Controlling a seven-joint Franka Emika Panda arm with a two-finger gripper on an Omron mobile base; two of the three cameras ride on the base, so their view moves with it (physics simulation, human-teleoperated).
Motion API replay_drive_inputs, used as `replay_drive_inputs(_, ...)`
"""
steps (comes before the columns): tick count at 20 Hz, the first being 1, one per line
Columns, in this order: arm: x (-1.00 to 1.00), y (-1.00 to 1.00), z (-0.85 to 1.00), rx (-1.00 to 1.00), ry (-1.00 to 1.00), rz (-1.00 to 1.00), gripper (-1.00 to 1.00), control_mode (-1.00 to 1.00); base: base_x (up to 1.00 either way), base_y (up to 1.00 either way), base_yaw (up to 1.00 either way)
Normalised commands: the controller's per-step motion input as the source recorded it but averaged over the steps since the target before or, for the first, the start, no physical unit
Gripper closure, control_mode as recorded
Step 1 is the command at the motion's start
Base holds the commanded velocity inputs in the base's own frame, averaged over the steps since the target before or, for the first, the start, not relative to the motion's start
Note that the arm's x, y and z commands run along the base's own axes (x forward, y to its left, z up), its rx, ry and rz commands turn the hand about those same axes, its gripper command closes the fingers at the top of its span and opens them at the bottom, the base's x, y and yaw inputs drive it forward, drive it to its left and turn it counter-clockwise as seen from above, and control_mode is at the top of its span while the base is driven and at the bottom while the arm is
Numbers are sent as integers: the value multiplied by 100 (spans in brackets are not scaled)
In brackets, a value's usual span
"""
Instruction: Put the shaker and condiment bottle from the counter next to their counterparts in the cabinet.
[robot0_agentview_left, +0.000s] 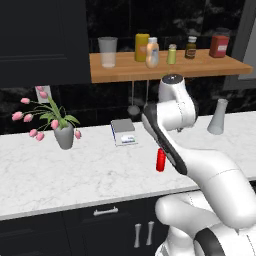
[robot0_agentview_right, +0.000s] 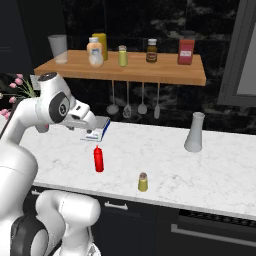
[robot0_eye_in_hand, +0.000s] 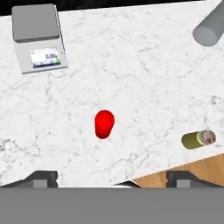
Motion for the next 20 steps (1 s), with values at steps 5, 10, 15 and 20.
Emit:
replay_drive_inputs(5, 4, 24, -71, -13, -20, -30, -100, -100, 0, 0, 0)
replay_drive_inputs(10, 5, 10, -38, -10, -4, -3, -100, -100, 0, 0, 0)
replay_drive_inputs(15, 29, 26, -42, -9, -4, -4, -100, -100, 0, 0, 0)
replay_drive_inputs(20, 43, 36, -46, -16, -9, -9, -100, -100, 0, 0, 0)
